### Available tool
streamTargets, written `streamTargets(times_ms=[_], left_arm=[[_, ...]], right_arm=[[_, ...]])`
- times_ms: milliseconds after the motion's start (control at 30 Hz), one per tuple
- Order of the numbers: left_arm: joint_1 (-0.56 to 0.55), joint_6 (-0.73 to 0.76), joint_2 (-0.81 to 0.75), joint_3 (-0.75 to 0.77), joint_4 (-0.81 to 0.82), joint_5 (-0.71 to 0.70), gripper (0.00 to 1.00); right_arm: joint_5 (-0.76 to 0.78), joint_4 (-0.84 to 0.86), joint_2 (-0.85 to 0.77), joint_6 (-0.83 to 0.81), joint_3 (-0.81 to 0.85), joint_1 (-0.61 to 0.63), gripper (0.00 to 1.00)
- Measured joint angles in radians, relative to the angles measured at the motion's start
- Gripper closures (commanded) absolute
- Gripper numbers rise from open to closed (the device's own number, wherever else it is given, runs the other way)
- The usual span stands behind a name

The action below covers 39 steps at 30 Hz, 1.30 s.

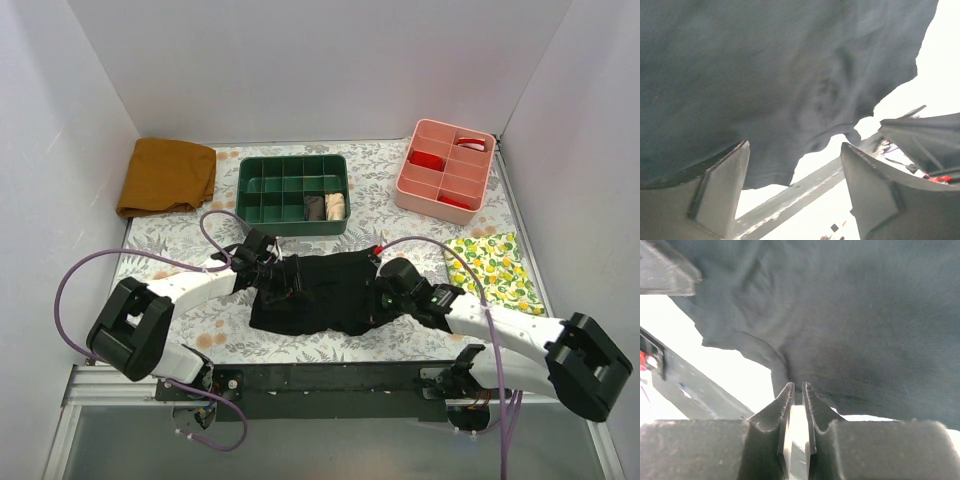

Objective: Roll the underwear
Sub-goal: Flatten out the underwear at the center of the board.

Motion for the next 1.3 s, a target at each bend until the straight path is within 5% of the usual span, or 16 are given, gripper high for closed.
streamTargets(times_ms=[67, 133, 333, 633, 767, 1067, 1300], left_arm=[[0.0, 0.004, -0.009, 0.042, -0.018, -0.009, 0.04], [0.0, 0.01, -0.014, 0.098, -0.023, -0.018, 0.02], [0.0, 0.019, 0.043, 0.262, 0.019, -0.011, 0.02], [0.002, 0.031, 0.303, 0.239, 0.224, 0.085, 0.02], [-0.002, 0.047, 0.294, 0.231, 0.232, 0.052, 0.02], [-0.005, 0.09, 0.158, 0.16, 0.12, -0.104, 0.02], [-0.003, 0.079, 0.178, 0.36, 0.015, -0.075, 0.02]], right_arm=[[0.038, -0.032, -0.064, -0.008, 0.016, 0.0, 0.8], [0.086, -0.061, -0.122, -0.011, 0.04, 0.0, 0.82], [0.199, -0.138, -0.183, 0.002, 0.065, -0.005, 0.83], [0.24, -0.26, -0.154, 0.064, 0.02, -0.067, 0.8], [0.237, -0.318, -0.177, 0.061, 0.0, -0.183, 0.69], [0.146, -0.326, -0.207, -0.011, -0.037, -0.356, 0.66], [0.078, -0.295, -0.195, -0.046, -0.035, -0.415, 0.56]])
